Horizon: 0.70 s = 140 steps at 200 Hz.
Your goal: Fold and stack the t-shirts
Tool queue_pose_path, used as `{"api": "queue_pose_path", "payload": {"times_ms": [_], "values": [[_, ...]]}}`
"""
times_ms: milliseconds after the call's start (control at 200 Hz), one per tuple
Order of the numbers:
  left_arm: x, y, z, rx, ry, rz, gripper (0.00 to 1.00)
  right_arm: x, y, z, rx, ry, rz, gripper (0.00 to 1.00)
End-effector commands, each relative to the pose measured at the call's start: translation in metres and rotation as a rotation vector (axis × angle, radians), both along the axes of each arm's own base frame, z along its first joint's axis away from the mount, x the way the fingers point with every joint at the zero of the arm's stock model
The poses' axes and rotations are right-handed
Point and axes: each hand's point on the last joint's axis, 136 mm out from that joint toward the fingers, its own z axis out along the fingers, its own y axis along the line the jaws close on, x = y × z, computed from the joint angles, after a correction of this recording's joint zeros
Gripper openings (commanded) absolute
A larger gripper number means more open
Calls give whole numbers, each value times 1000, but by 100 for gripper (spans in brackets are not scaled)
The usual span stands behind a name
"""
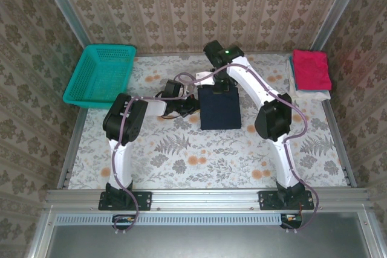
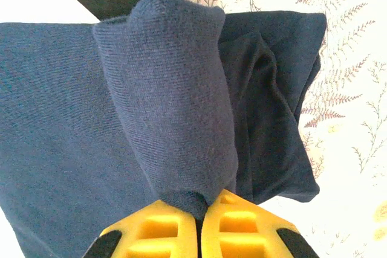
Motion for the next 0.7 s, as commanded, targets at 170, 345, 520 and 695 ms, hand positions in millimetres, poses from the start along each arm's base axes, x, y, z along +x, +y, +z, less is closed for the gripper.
{"api": "queue_pose_path", "payload": {"times_ms": [170,345,520,695], "values": [[-62,52,-98,253,319,28,0,31,-6,-5,-46,-80,-11,0],[-61,52,-100,251,323,28,0,49,-2,-9,-38,-137,-22,0],[-63,53,-103,250,331,32,0,59,-1,-19,-50,-156,-23,0],[-65,53,-105,247,336,30,0,73,1,-22,-44,-200,-45,0]]}}
